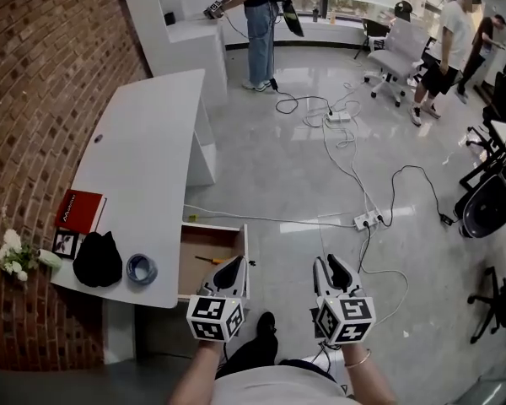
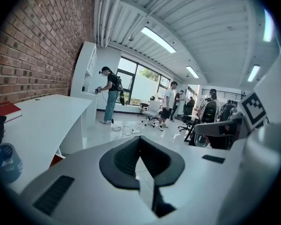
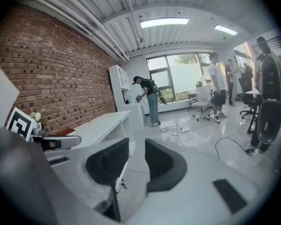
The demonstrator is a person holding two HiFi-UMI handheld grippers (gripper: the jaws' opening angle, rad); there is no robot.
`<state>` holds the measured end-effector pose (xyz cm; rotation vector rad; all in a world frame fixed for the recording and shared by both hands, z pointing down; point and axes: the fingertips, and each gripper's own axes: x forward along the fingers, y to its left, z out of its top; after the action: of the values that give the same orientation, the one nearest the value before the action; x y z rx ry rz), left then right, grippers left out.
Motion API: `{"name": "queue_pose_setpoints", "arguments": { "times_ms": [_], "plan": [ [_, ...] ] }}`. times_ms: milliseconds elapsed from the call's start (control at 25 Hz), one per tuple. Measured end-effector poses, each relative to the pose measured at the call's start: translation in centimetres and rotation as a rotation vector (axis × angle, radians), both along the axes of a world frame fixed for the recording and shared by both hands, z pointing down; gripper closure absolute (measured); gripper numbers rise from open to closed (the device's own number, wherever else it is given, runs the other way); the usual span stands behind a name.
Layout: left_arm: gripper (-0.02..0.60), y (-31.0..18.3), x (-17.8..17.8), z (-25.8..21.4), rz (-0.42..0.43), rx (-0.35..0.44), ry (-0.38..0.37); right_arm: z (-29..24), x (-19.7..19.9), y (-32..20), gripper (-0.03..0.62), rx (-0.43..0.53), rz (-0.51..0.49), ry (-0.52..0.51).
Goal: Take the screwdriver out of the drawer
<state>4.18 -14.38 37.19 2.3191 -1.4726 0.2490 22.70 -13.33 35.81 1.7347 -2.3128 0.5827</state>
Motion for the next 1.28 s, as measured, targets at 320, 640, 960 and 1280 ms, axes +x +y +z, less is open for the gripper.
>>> {"name": "queue_pose_setpoints", "arguments": {
  "times_ms": [320,640,960,1280],
  "plan": [
    [0.589,-2.7,-2.8,1.4,-0.037,-0.015,0.011,0.9,-3.0,-3.6,0.499,-0.014,-0.046,0.011],
    [0.589,-4.8,-5.2,1.5,-0.172,-0.003,-0.014,1.2,-5.4,-7.6,0.500,-0.021,-0.171,0.002],
    [0.589,-6.5,-8.4,1.6,-0.410,-0.010,-0.010,2.1,-9.6,-13.3,0.500,-0.050,-0.419,-0.005],
    [0.589,-4.9,-11.2,1.9,-0.688,-0.027,0.000,3.5,-14.5,-16.1,0.500,-0.099,-0.697,0.024]
  ]
}}
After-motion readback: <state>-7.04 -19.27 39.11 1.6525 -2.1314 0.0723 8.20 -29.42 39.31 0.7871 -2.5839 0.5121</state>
